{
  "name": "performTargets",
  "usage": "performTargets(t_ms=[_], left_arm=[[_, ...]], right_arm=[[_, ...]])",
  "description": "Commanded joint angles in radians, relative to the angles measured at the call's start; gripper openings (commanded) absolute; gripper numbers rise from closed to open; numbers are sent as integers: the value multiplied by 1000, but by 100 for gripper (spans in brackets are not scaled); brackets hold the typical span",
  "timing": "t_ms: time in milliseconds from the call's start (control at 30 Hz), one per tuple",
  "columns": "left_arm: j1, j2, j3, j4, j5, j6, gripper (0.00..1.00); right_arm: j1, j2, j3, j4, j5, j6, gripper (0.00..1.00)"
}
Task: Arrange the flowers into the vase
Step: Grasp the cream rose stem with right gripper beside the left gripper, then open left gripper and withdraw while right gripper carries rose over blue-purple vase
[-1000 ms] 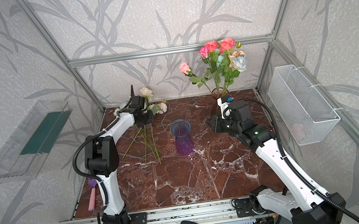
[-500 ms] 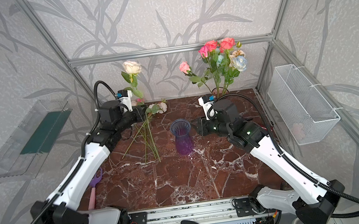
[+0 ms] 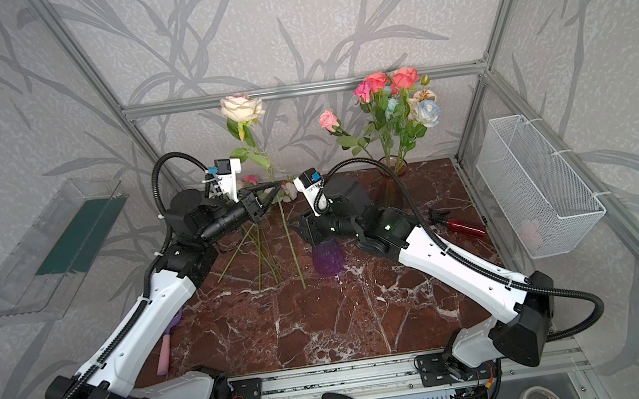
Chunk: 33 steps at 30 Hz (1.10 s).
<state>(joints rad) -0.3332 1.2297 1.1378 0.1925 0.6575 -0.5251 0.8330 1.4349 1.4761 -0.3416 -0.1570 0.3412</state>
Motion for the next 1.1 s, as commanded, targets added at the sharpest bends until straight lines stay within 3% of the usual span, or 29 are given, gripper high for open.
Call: performTargets(t_ms=[0,167,300,567,667,733,800,1067], left_arm=[[-6,-8,-4,92,55,-48,0],[-7,-7,-7,88,49,-40,0],[-8,-4,-7,93,53,-46,0],[-7,-4,-13,97,48,-42,0],[-7,-13,-24,101,29,-35,22],[-6,-27,-34,98,5,-22,45],[-4,-41,-38,78,-24,0,54],[28,-135,-94,67,-214,58,63]], right_arm=[[6,36,63,44,24,-33,43],[5,99,117,47,24,-32,37],[5,130,146,49,21,-31,21],[5,134,127,86,17,-8,0],[5,122,106,113,30,-7,0],[5,114,95,124,54,-9,0],[5,104,90,131,71,-19,0],[-18,76,104,154,169,-38,0]])
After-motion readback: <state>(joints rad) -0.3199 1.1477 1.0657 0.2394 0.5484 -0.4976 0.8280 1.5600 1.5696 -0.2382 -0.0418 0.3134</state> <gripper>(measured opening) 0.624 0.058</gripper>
